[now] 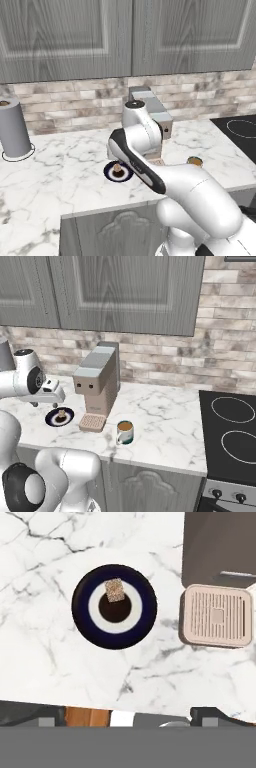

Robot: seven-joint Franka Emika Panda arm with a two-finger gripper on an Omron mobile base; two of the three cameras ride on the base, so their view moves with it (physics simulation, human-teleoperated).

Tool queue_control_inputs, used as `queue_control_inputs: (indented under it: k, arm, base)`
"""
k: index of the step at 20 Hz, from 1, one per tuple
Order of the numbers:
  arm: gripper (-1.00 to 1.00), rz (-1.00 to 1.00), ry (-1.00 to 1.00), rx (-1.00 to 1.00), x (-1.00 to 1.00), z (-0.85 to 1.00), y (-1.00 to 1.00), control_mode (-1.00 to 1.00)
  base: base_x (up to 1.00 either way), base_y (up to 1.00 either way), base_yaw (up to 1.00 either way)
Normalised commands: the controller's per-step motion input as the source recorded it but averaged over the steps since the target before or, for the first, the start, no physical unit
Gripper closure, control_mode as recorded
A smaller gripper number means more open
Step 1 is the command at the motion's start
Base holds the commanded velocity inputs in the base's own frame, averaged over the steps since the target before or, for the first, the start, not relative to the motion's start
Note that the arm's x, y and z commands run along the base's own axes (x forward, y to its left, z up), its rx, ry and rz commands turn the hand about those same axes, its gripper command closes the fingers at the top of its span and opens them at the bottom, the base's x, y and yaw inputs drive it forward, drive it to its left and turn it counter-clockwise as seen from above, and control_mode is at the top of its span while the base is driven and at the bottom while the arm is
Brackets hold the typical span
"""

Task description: Take a sugar cube from the saucer and place it inside the coffee. Then, grab milk from the fridge and place it next to the coffee on the counter to sweeten the coffee.

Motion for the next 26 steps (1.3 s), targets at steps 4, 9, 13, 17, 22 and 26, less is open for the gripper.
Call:
queue_control_inputs:
  k: [4, 9, 13, 17, 22, 26]
  arm:
    - [-1.00, 0.02, 0.11, 0.00, 0.34, -0.26, 0.53, -1.00]
    - [-1.00, 0.00, 0.06, -0.01, 0.61, -0.44, 0.14, -1.00]
    - [-1.00, 0.00, 0.00, 0.00, 0.40, -0.54, 0.00, -1.00]
    - [-1.00, 0.00, -0.01, 0.00, 0.34, -0.33, 0.00, -1.00]
    - [-1.00, 0.00, 0.00, 0.00, 0.29, -0.36, 0.00, -1.00]
    - [-1.00, 0.00, 0.00, 0.00, 0.33, -0.17, 0.00, -1.00]
  base:
    - [0.00, 0.00, 0.00]
    - [0.00, 0.00, 0.00]
    - [0.00, 0.00, 0.00]
    - [0.00, 0.00, 0.00]
    - [0.00, 0.00, 0.00]
    - [0.00, 0.00, 0.00]
